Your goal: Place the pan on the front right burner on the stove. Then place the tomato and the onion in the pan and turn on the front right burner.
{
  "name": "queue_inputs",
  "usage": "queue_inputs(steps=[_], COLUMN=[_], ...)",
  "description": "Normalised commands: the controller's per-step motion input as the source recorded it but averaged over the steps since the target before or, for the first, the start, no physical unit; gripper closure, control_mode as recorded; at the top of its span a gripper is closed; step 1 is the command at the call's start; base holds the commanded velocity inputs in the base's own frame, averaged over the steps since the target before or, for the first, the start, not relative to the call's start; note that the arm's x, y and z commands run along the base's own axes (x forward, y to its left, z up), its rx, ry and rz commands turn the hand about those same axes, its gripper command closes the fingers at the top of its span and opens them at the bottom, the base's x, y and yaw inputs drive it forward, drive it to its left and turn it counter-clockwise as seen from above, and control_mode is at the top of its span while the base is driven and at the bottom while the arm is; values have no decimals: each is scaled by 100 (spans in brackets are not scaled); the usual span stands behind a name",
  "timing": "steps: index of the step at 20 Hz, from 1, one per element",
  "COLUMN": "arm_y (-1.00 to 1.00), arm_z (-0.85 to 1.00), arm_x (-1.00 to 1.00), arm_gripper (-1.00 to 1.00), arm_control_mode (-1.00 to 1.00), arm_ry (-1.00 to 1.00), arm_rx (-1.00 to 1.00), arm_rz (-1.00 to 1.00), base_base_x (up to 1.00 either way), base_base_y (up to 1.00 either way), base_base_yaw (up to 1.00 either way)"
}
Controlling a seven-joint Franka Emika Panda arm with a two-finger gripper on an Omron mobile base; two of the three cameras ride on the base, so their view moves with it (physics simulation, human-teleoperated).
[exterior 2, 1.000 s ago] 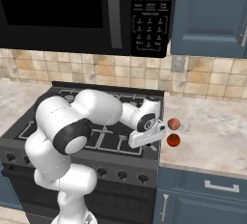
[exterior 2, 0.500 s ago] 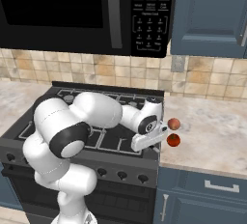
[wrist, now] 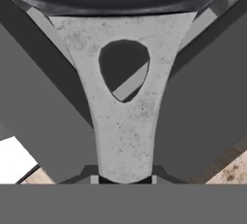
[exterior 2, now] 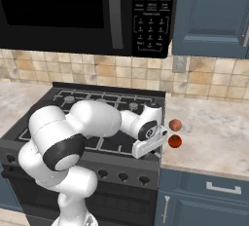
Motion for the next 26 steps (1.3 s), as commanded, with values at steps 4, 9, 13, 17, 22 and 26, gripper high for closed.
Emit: queue_inputs(steps=[4, 9, 13, 17, 22, 26], arm_y=[1, 0, -1, -11, -18, -3], arm_z=[0, 0, 0, 0, 0, 0], arm_x=[17, 35, 42, 11, 1, 0], arm_gripper=[100, 100, 100, 100, 100, -100], arm_control_mode=[-100, -100, -100, -100, -100, -100], arm_ry=[0, 0, 4, 5, 3, 2], arm_rx=[0, 0, 0, 0, 0, -1], arm_rz=[0, -3, -6, -3, -1, -1], base_base_x=[0, 0, 0, 0, 0, 0], base_base_y=[0, 0, 0, 0, 0, 0], base_base_yaw=[0, 0, 0, 0, 0, 0])
